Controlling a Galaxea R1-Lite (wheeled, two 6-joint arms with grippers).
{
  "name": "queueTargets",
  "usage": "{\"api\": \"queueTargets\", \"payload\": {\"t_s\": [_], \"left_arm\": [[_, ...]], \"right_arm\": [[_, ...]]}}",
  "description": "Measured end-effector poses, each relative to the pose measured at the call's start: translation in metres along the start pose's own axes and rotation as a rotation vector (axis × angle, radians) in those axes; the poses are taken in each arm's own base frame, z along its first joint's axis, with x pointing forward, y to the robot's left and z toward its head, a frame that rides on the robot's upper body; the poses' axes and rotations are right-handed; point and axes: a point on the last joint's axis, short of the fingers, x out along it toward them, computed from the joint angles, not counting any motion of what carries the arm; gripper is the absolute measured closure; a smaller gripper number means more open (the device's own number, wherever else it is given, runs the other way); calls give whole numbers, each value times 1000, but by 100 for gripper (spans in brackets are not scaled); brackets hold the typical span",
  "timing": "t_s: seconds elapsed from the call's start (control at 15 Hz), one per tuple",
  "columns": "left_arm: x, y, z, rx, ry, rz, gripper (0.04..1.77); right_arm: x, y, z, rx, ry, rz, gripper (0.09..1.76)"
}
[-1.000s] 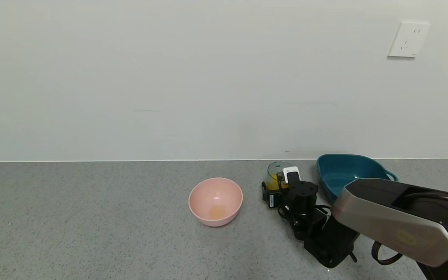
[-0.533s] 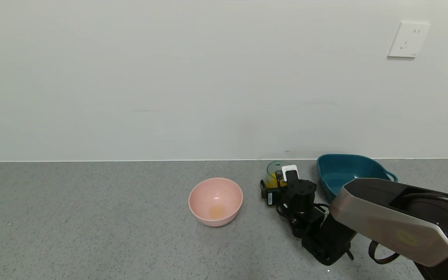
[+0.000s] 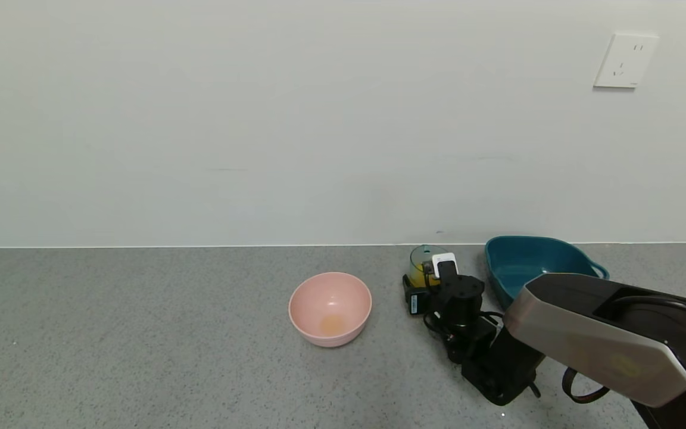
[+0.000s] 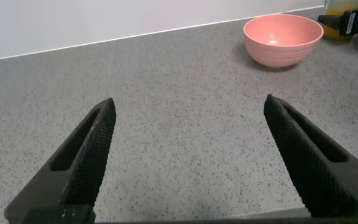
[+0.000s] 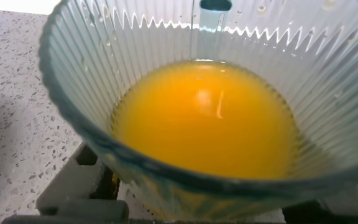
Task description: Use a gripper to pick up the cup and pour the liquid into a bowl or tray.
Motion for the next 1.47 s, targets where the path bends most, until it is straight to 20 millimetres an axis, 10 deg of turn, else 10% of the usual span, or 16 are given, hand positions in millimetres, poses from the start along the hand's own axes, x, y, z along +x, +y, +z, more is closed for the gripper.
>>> {"api": "queueTargets", "payload": {"t_s": [0.93, 1.47], "left_arm": [[0, 0, 0, 0, 0, 0, 9], [0, 0, 0, 0, 0, 0, 9]], "right_arm": [[-3, 0, 5, -3, -1, 3, 48], [-21, 0, 71, 7, -27, 17, 48]]}}
